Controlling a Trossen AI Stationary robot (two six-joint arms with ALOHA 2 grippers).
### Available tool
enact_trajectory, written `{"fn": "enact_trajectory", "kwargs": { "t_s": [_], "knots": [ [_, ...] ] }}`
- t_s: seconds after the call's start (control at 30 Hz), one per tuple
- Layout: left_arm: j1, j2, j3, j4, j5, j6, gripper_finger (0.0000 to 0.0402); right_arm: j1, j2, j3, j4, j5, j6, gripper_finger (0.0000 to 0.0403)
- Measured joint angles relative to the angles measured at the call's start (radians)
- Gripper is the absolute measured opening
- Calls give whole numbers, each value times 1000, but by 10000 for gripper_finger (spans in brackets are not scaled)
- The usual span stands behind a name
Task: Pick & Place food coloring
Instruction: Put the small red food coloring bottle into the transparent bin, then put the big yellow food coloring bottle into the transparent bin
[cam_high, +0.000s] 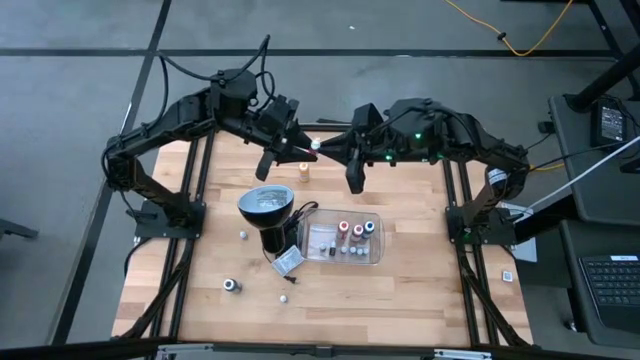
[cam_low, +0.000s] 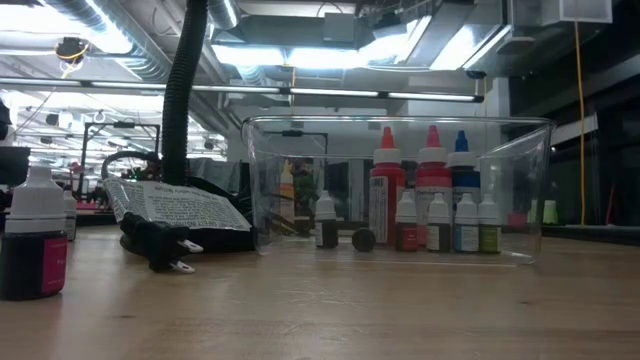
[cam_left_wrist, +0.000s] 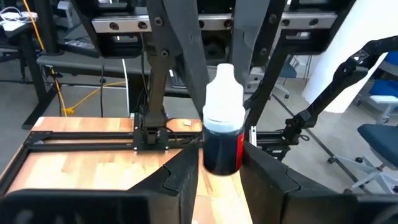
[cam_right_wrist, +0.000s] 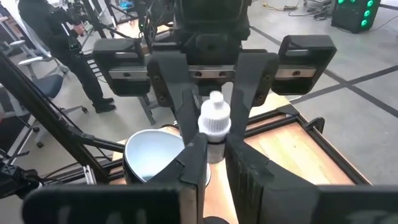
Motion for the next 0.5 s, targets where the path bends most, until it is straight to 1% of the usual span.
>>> {"fn": "enact_trajectory", "kwargs": {
  "t_s": [0.1,0.33,0.43,0.5],
  "knots": [
    [8,0,0,-7,6,13,117,0,-2,0,-1,0,-3,52],
    [34,0,0,-13,21,4,123,0,-3,0,-12,-26,-29,6],
    [46,0,0,-13,41,3,112,0,-3,0,-17,-29,-41,7],
    [54,0,0,-14,58,3,104,0,-3,0,-17,-33,-60,19]
  ]
}}
